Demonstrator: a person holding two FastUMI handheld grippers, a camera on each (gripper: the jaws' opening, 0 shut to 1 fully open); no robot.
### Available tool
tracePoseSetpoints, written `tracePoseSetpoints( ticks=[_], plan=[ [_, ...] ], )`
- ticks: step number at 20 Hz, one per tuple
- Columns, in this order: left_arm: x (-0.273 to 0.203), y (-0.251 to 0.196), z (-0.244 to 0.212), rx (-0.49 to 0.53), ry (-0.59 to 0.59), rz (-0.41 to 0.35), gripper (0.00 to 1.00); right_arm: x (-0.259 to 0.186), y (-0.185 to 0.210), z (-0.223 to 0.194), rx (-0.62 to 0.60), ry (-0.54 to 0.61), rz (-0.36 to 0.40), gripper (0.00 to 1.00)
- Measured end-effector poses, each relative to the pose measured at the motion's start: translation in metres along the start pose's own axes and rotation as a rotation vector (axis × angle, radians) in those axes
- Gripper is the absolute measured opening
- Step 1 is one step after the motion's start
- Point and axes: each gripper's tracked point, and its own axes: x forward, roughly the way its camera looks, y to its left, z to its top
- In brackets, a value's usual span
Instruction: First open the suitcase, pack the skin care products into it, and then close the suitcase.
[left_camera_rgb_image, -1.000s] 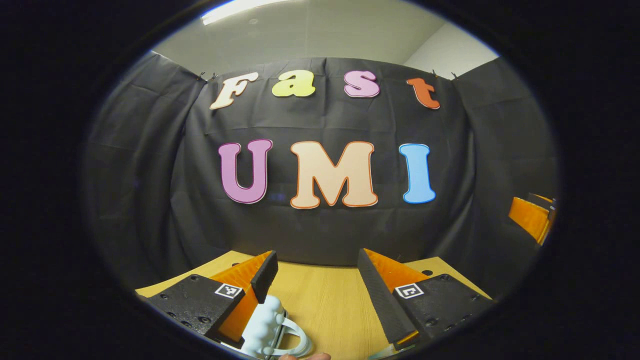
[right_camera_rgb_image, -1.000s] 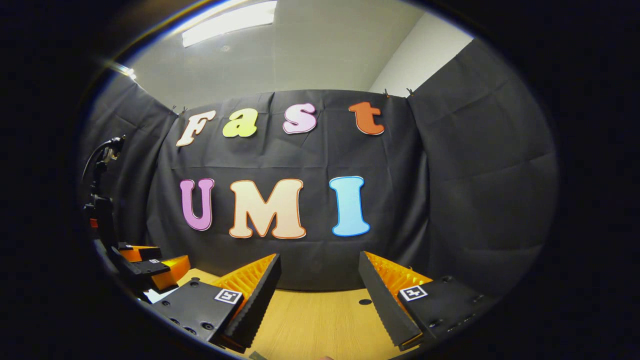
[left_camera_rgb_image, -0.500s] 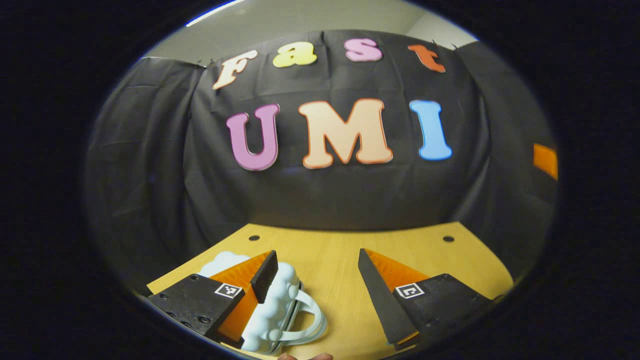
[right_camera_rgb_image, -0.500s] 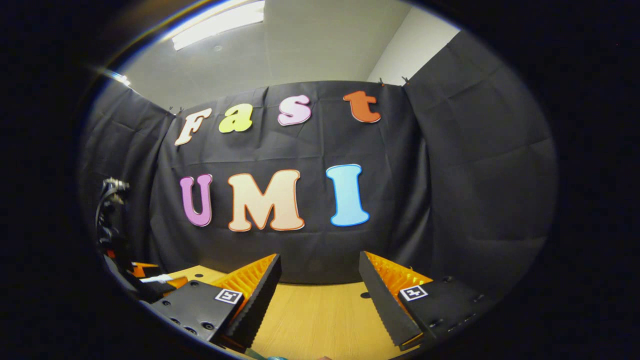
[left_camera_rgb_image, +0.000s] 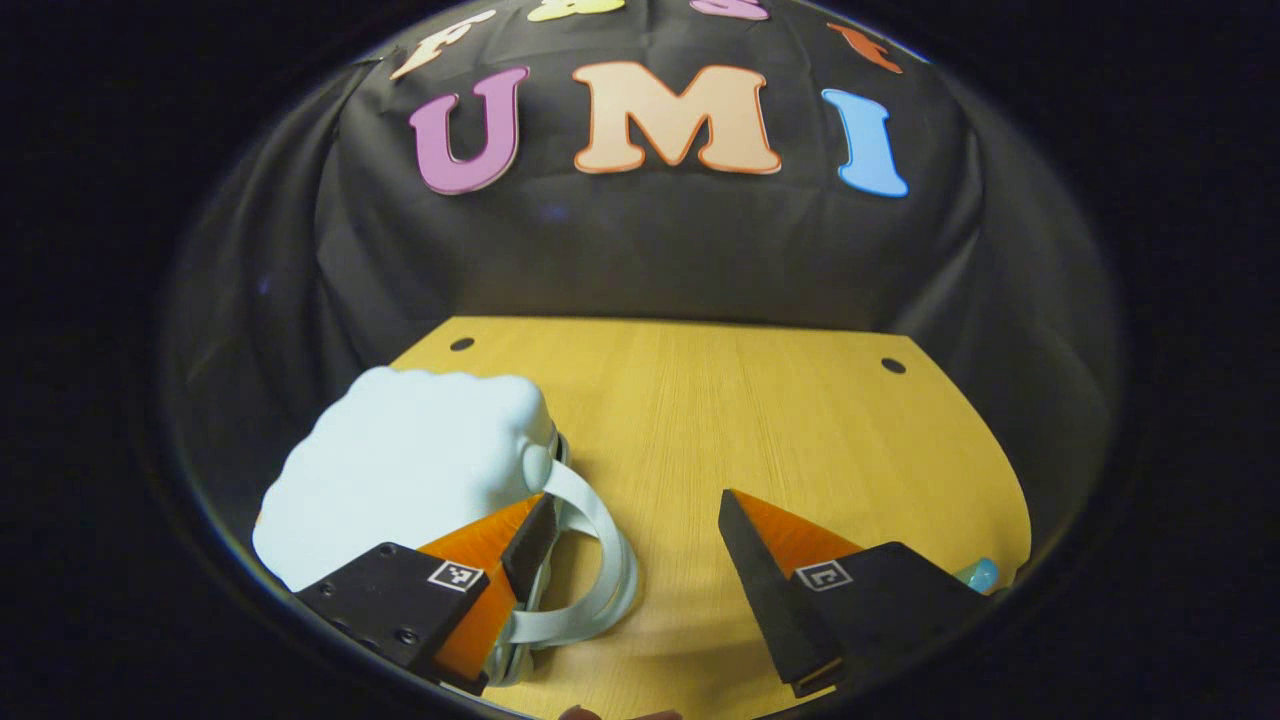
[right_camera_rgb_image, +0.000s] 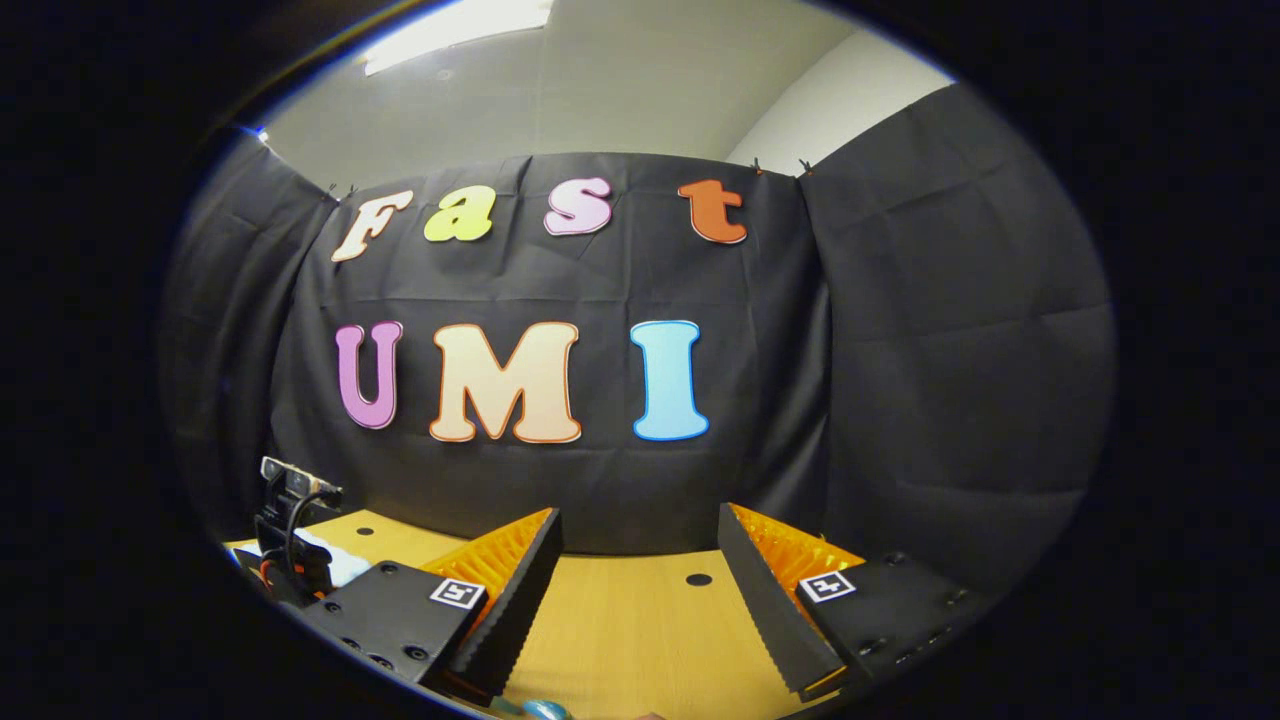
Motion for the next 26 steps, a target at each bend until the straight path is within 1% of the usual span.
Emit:
tracePoseSetpoints(
  ticks=[2, 4, 5, 7, 9, 10, 12, 13, 14, 15, 16, 19, 23, 24, 26],
  plan=[
    [0.008, -0.004, -0.017, -0.034, 0.065, -0.032, 0.97, -0.003, 0.001, 0.001, -0.025, 0.005, -0.013, 0.98],
    [0.017, -0.005, -0.03, -0.065, 0.119, -0.041, 0.97, -0.005, 0.001, 0.002, -0.037, 0.006, -0.027, 0.98],
    [0.021, -0.004, -0.035, -0.072, 0.144, -0.041, 0.97, -0.006, 0.002, 0.002, -0.038, 0.007, -0.032, 0.98],
    [0.027, 0.001, -0.041, -0.051, 0.173, -0.03, 0.96, -0.008, 0.006, -0.002, -0.042, 0.02, -0.029, 0.98],
    [0.033, -0.004, -0.047, -0.05, 0.201, -0.067, 0.88, -0.008, 0.01, -0.01, -0.06, 0.039, -0.018, 0.98],
    [0.035, -0.005, -0.053, -0.064, 0.226, -0.078, 0.78, -0.008, 0.01, -0.01, -0.069, 0.045, -0.015, 0.98],
    [0.036, 0.003, -0.058, -0.063, 0.256, -0.056, 0.6, -0.008, 0.009, -0.009, -0.078, 0.042, -0.019, 0.99],
    [0.035, 0.009, -0.056, -0.055, 0.254, -0.047, 0.62, -0.007, 0.01, -0.007, -0.08, 0.034, -0.018, 0.99],
    [0.035, 0.012, -0.057, -0.056, 0.258, -0.042, 0.41, -0.007, 0.012, -0.008, -0.086, 0.029, -0.014, 0.99],
    [0.034, 0.015, -0.055, -0.061, 0.267, -0.036, 0.31, -0.007, 0.015, -0.009, -0.093, 0.027, -0.005, 1.0],
    [0.035, 0.016, -0.058, -0.061, 0.285, -0.037, 0.12, -0.005, 0.018, -0.011, -0.1, 0.029, 0.006, 1.0],
    [0.033, 0.015, -0.06, -0.001, 0.332, -0.082, 0.09, -0.002, 0.026, -0.013, -0.097, 0.032, 0.033, 0.99],
    [0.028, 0.012, -0.051, -0.028, 0.31, -0.082, 0.01, 0.004, 0.032, -0.011, -0.076, 0.018, 0.061, 0.99],
    [0.024, 0.012, -0.049, -0.009, 0.308, -0.083, 0.0, 0.005, 0.033, -0.01, -0.071, 0.011, 0.068, 0.98],
    [0.014, 0.012, -0.039, 0.052, 0.287, -0.083, 0.0, 0.007, 0.035, -0.007, -0.065, -0.001, 0.081, 0.99]
  ],
)
